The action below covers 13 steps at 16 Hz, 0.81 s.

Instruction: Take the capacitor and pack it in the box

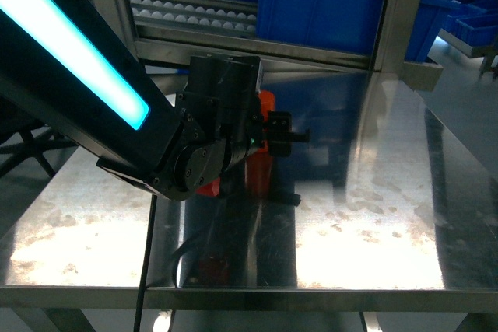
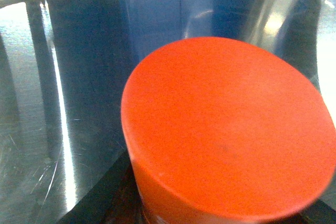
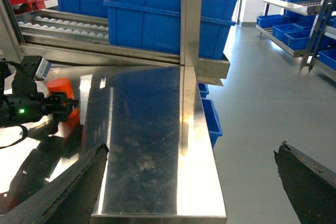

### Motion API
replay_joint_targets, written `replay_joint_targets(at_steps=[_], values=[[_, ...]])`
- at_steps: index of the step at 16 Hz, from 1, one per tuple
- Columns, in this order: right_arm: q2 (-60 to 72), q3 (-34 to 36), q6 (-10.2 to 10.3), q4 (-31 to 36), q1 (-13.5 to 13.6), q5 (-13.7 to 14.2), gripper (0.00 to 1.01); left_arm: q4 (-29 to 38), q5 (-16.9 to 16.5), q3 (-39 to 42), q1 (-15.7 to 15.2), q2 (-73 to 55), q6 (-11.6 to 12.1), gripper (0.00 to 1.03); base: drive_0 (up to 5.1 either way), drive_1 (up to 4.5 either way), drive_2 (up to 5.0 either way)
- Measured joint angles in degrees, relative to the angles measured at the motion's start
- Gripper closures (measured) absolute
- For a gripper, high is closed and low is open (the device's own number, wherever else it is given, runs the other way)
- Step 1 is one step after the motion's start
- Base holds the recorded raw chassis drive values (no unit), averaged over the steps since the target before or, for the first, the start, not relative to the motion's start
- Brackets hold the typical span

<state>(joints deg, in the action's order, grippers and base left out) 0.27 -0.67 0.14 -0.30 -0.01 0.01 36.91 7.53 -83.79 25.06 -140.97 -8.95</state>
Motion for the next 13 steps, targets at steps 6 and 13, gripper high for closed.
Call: replay_joint_targets(at_steps=[6, 13], values=[[0.0, 0.0, 0.0, 0.0, 0.0, 0.0, 0.03, 12.8, 3.1, 19.1, -2.4, 16.4, 0.7, 0.58, 0.0, 0.0, 0.0], [0.0, 0.0, 0.0, 0.0, 0.0, 0.0, 0.03, 27.6, 9.4, 65.4, -6.4, 64.5, 7.7, 0.58, 0.0, 0.0, 0.0]])
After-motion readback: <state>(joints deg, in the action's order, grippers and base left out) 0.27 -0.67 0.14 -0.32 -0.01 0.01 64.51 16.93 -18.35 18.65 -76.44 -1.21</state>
